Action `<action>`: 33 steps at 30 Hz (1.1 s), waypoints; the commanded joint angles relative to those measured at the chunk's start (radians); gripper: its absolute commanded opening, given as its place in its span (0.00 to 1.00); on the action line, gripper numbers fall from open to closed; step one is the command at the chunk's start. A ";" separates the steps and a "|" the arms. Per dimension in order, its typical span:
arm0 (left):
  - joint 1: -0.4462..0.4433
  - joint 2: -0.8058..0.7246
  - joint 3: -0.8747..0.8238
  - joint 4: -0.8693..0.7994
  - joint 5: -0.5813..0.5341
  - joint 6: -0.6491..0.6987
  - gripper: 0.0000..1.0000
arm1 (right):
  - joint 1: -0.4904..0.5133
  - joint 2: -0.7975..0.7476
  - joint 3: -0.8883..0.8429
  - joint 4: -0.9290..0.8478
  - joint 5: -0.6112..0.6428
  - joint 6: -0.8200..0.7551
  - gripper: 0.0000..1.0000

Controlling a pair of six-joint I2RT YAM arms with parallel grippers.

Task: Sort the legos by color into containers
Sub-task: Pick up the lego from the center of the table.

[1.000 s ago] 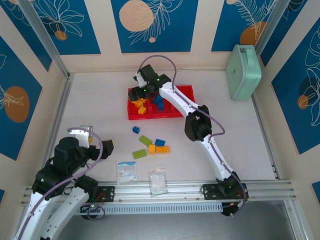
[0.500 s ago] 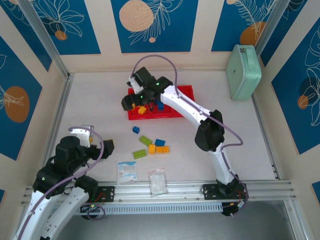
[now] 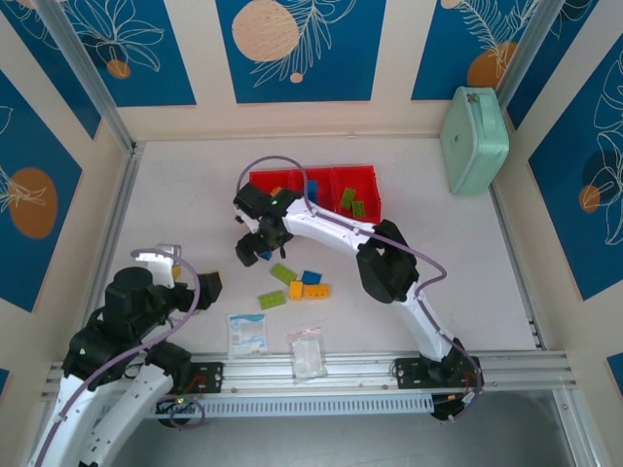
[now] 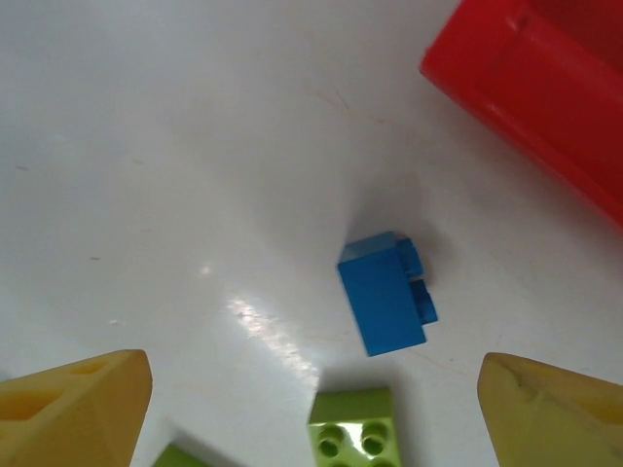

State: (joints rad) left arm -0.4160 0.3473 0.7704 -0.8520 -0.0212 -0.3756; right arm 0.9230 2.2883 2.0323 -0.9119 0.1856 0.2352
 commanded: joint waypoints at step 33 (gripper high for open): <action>0.007 -0.036 -0.013 0.040 0.085 0.027 0.99 | 0.027 0.229 0.254 -0.181 0.168 -0.115 0.27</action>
State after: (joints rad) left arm -0.4160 0.3199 0.7681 -0.8467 0.0029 -0.3649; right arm 0.9443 2.5195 2.2631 -1.0321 0.3450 0.1223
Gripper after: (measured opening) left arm 0.994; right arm 0.289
